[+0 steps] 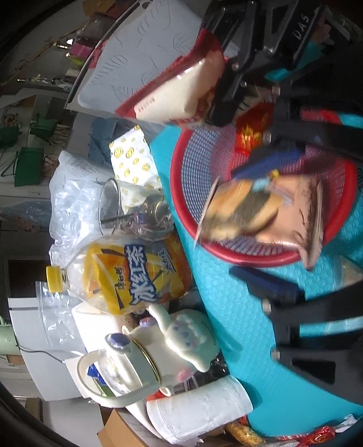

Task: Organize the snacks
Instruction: 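Lower both packets into the red basket and open both tools, then move both open tools away from the basket toward the loose packets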

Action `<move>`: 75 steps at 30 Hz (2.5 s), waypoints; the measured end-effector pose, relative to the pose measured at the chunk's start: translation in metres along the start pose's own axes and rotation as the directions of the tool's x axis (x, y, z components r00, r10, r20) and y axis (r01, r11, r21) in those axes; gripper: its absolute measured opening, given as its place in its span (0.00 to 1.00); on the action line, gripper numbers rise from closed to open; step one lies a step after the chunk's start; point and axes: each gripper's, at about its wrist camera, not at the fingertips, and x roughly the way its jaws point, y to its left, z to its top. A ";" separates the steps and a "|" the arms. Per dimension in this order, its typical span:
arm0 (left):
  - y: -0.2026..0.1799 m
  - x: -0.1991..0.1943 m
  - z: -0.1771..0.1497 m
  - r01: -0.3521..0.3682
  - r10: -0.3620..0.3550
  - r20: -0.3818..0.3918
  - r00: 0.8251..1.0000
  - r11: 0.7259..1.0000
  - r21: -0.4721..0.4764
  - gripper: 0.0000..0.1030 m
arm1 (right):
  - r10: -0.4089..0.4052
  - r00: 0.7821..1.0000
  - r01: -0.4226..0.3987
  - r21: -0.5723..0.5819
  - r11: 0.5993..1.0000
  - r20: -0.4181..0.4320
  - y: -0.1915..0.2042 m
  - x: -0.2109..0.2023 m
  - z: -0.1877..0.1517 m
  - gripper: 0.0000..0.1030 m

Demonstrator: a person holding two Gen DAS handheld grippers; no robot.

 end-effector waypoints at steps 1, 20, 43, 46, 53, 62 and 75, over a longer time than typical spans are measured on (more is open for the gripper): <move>0.000 -0.001 -0.001 -0.017 0.017 0.005 1.000 1.000 -0.001 0.77 | 0.000 1.000 0.000 0.004 1.000 -0.001 -0.001 0.001 0.000 0.34; 0.011 -0.019 0.000 -0.042 0.042 0.018 0.999 0.999 -0.031 0.77 | -0.011 1.000 0.012 -0.016 1.000 0.007 0.004 -0.002 0.002 0.60; 0.012 -0.125 0.003 -0.089 0.095 0.161 0.982 0.995 -0.040 0.77 | -0.020 0.993 0.029 -0.073 0.997 0.117 0.048 -0.083 0.014 0.60; 0.009 -0.146 0.000 -0.087 0.093 0.188 0.978 0.995 -0.040 0.77 | -0.011 0.990 0.021 -0.070 0.997 0.139 0.055 -0.099 0.014 0.60; 0.003 -0.188 -0.017 -0.089 0.095 0.228 0.969 0.995 -0.039 0.77 | 0.004 0.983 0.014 -0.097 0.995 0.184 0.077 -0.137 0.004 0.60; -0.004 -0.223 -0.050 -0.054 0.060 0.233 0.971 0.998 -0.036 0.77 | 0.001 0.982 0.018 -0.099 0.995 0.187 0.100 -0.172 -0.016 0.60; -0.005 -0.238 -0.099 -0.016 0.022 0.182 0.983 0.999 -0.034 0.77 | 0.023 0.988 -0.007 -0.104 0.995 0.151 0.129 -0.194 -0.063 0.60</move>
